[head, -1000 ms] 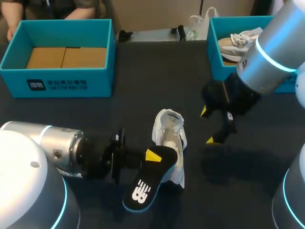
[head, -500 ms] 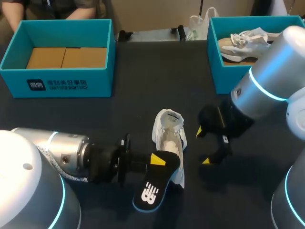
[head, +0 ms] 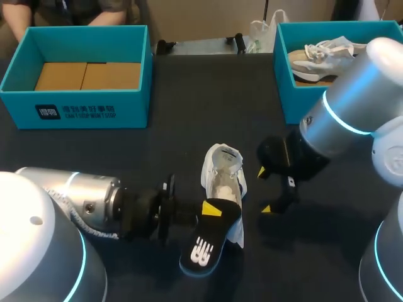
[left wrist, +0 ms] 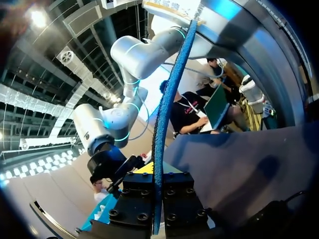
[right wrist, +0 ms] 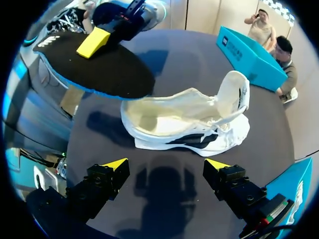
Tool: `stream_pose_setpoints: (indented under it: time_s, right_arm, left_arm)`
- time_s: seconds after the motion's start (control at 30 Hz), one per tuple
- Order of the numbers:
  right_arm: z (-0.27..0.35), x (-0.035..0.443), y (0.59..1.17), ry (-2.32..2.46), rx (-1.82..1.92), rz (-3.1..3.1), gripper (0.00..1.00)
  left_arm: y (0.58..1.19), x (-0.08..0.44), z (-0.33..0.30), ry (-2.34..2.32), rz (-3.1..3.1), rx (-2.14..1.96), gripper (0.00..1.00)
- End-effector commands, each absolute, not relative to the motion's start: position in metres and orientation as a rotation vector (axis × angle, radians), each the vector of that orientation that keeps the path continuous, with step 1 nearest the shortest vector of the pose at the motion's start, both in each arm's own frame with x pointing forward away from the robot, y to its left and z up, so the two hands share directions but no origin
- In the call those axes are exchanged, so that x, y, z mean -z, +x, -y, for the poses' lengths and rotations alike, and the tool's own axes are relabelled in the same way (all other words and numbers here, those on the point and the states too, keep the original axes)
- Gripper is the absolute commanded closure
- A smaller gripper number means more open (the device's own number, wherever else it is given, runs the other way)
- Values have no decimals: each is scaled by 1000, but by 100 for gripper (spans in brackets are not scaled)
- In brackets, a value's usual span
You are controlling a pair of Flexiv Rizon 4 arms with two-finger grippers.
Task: Take the shoe out of the shoebox, open the shoe tongue, remove and reinsert the insole, then place the shoe into the shoebox
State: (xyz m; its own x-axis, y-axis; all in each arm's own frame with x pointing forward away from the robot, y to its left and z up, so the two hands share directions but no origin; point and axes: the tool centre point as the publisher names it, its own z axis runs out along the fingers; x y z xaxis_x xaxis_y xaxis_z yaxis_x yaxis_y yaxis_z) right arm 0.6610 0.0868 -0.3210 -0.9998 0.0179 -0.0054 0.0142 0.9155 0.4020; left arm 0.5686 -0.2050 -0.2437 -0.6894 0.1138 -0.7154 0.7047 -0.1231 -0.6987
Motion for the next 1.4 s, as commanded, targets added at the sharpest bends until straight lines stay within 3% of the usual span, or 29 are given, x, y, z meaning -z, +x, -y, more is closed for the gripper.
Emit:
stream_pose_setpoints:
  time_s: [0.03,1.4]
  right_arm:
    - [-103,332,662,28,-611,-3070,0]
    - [-124,368,647,222,-681,-3049,0]
  left_arm:
    - [577,249,211,885,-1730,1885,100]
    - [594,261,212,701,-1844,2028,100]
